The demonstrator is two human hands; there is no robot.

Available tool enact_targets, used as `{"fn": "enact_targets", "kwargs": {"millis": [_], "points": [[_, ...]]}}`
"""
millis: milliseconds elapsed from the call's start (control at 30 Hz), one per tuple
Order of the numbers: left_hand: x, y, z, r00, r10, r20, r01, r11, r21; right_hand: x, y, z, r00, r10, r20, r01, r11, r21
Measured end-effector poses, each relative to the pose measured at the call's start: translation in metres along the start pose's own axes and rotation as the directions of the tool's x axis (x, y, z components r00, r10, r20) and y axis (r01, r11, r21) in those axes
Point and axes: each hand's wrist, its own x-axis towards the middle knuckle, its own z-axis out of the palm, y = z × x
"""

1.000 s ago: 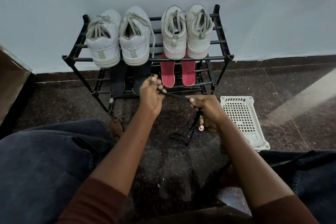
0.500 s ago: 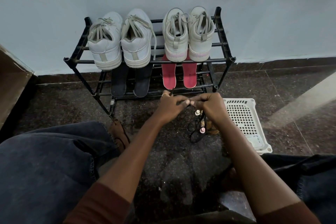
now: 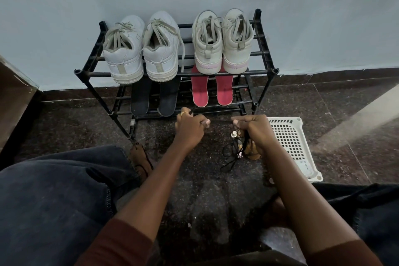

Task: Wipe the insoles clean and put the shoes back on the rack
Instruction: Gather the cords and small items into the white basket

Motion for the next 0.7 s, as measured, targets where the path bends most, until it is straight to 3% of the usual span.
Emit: {"fn": "enact_targets", "kwargs": {"millis": [267,467,700], "points": [[0.003,-0.012,-0.009,0.994,-0.059,-0.095,0.068,0.993,0.098,0.0,-0.004,-0.008,0.995,-0.088,-0.05,0.08,0.986,-0.145],[-0.006,0.012,0.002,0.982,0.152,0.112,-0.157,0.987,0.034,-0.005,-0.01,0.005,0.99,-0.142,0.029,0.144,0.958,-0.248],[-0.009,0.016,0.011,0.976,0.198,0.09,-0.19,0.978,-0.089,-0.009,-0.011,0.008,0.99,-0.116,0.077,0.13,0.968,-0.216]]}}
